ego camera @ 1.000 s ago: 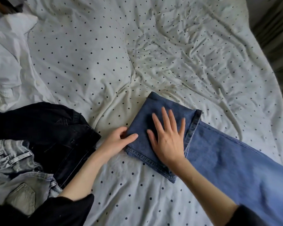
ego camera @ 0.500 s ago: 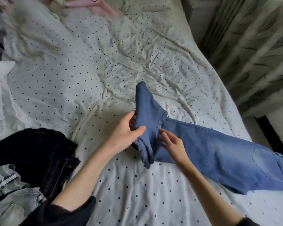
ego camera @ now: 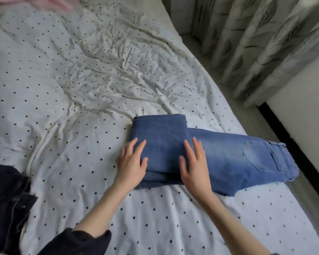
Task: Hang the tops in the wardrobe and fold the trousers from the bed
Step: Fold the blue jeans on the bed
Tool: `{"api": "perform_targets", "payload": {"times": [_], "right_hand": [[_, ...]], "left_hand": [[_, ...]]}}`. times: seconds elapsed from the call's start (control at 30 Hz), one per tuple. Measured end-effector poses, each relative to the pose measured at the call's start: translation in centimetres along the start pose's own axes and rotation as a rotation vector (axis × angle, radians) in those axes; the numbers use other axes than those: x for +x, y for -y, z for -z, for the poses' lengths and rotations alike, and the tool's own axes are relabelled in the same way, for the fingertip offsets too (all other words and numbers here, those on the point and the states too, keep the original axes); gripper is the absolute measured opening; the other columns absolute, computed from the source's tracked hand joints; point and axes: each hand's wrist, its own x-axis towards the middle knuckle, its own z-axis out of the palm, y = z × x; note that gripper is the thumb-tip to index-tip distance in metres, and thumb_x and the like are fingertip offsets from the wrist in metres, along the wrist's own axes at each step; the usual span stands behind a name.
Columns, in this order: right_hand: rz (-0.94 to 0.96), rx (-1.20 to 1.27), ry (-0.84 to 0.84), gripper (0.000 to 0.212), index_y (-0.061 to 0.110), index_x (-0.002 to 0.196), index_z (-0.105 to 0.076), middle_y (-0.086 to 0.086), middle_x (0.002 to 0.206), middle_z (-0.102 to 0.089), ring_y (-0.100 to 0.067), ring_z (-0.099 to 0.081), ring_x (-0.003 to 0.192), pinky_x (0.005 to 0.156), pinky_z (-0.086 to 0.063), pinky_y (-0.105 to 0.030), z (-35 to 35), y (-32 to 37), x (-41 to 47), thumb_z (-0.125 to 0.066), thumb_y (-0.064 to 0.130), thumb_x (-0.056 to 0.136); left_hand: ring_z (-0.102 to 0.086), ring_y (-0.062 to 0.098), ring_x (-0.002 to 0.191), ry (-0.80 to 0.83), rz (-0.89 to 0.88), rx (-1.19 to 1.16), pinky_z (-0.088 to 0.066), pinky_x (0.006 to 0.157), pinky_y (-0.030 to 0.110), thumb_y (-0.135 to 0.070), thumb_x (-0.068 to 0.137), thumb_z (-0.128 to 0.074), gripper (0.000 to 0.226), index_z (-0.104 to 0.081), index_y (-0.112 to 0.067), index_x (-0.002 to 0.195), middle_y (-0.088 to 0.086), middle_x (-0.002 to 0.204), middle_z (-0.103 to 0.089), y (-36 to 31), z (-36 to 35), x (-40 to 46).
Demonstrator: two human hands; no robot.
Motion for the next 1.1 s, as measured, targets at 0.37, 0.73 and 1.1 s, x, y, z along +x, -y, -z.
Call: {"api": "perform_targets", "payload": {"times": [0.37, 0.73, 1.1], "right_hand": [[0.209, -0.333, 0.252, 0.055, 0.015, 0.145, -0.034, -0.01, 0.155, -0.022, -0.028, -0.02, 0.143, 0.117, -0.008, -0.041, -3.5, -1.4, 1.1, -0.05, 0.03, 0.094], [0.049, -0.31, 0.346, 0.063, 0.029, 0.151, -0.005, -0.003, 0.159, 0.0, -0.021, -0.006, 0.146, 0.116, -0.015, -0.037, -0.4, 3.0, -2.4, -0.038, 0.026, 0.097], [0.127, -0.073, 0.488, 0.064, 0.025, 0.151, -0.009, -0.005, 0.159, -0.003, -0.023, -0.017, 0.143, 0.113, -0.023, -0.042, 1.4, 12.2, -6.0, -0.039, 0.017, 0.096]], "left_hand": [[-0.063, 0.011, 0.088, 0.253, 0.56, -0.807, -0.048, 0.077, 0.027, -0.009, 0.084, -0.067, 0.058, -0.04, -0.015, 0.135, 0.0, 0.107, -0.064, 3.1, 1.5, 2.9], [-0.062, 0.003, 0.073, 0.302, 0.366, -0.81, -0.048, 0.054, 0.015, 0.004, 0.081, -0.064, 0.046, -0.047, -0.035, 0.099, 0.001, 0.094, -0.064, 0.1, 7.2, -1.4], [-0.059, 0.021, 0.081, 0.182, 0.307, -0.669, -0.047, 0.069, 0.032, 0.002, 0.079, -0.065, 0.048, -0.044, -0.02, 0.116, 0.013, 0.1, -0.061, -0.4, 17.6, -7.2]]}}
